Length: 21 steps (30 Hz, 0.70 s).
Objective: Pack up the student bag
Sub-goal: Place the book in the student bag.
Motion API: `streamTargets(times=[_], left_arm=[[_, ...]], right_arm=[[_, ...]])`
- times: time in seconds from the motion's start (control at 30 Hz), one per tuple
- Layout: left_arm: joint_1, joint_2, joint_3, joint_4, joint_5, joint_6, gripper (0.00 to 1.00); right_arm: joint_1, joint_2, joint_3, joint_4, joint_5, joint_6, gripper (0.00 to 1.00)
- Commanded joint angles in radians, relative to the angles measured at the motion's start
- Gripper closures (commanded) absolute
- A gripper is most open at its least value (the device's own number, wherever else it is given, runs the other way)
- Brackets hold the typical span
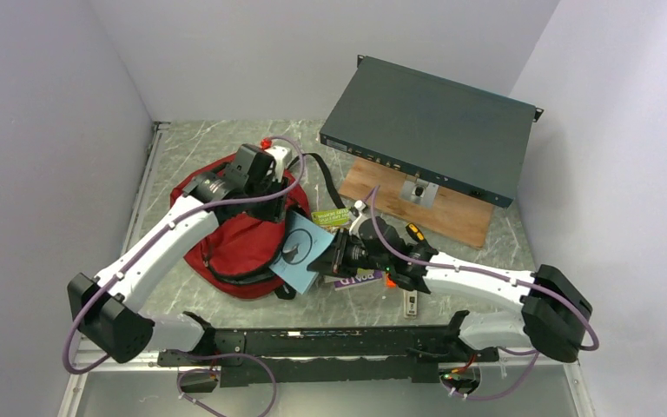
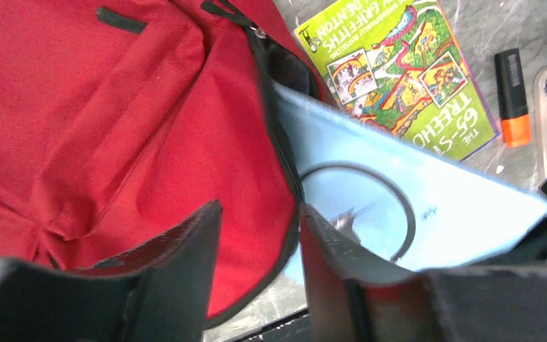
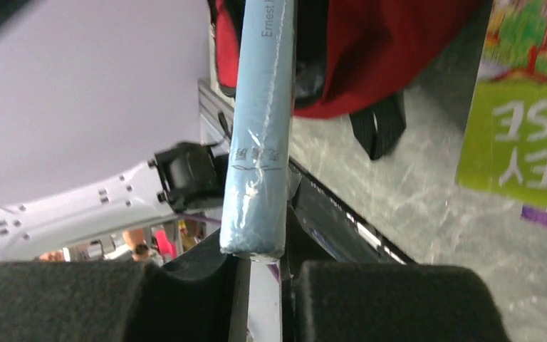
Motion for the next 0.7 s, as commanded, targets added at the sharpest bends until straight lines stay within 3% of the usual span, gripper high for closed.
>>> streamTargets(times=[0.0,0.17,0.33,0.47,0.67], left_arm=[[0.001,-0.098,-0.078,0.033,0.001,-0.011,0.43],[-0.007,-0.154,-0.211,0.077,-0.023,-0.021,0.27],[-0.039,-0.121,-0.222,0.037,-0.127,-0.023,0.22],[-0.040,-0.094,-0.211,0.015,-0.239,-0.035,0.31],[-0.040,-0.010,-0.187,-0.007,-0.308,-0.021,0.60]], right_arm=[[-0.054,0.021,0.043,0.374,-0.047,0.028,1.00],[-0.073,0.043,0.031,0.465,-0.064,0.073,1.00],[-0.084,0.055,0.024,0.463,-0.076,0.087,1.00],[-0.088,0.050,0.019,0.441,-0.075,0.081,1.00],[-0.088,0.025,0.001,0.410,-0.071,0.095,1.00]])
